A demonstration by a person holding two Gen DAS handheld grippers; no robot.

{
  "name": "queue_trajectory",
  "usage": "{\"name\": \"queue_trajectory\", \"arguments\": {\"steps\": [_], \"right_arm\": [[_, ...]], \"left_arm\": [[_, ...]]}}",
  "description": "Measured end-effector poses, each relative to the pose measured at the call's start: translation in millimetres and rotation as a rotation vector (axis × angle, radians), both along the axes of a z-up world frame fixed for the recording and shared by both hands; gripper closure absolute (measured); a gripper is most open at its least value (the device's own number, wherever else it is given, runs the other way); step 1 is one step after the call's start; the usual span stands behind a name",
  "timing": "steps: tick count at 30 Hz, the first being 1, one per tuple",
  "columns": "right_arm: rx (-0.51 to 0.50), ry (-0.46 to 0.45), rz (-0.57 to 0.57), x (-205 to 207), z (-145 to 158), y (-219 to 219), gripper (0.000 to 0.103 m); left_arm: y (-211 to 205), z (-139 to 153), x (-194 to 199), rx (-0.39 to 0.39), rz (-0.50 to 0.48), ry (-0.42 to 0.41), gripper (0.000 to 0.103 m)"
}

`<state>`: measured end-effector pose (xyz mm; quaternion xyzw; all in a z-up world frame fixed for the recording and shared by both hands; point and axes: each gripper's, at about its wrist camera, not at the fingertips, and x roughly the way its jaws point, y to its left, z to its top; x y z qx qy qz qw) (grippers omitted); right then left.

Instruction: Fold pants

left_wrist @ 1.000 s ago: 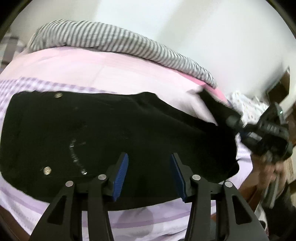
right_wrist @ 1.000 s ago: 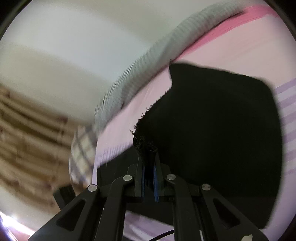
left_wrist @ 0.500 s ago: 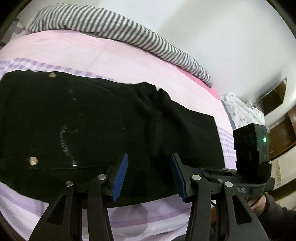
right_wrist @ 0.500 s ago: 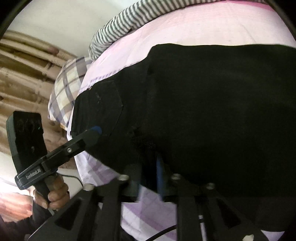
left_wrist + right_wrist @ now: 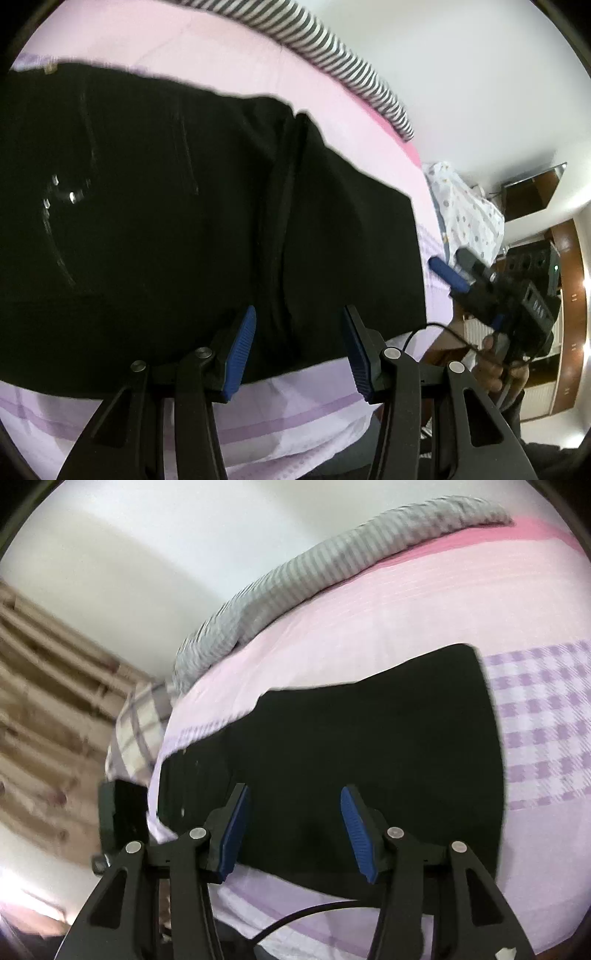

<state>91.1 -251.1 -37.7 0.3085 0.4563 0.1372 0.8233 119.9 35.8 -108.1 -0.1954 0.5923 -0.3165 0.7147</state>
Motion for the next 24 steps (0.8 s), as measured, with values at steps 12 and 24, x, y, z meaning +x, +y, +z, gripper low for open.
{"name": "queue_trajectory", "arguments": {"steps": [12, 24], "right_arm": [[0.043, 0.002, -0.055, 3, -7, -14, 0.054], [0.051, 0.013, -0.052, 3, -13, -13, 0.054]], "left_arm": [[-39, -1, 3, 0.051, -0.022, -0.024, 0.054], [-35, -8, -5, 0.108, 0.012, -0.019, 0.089]]}}
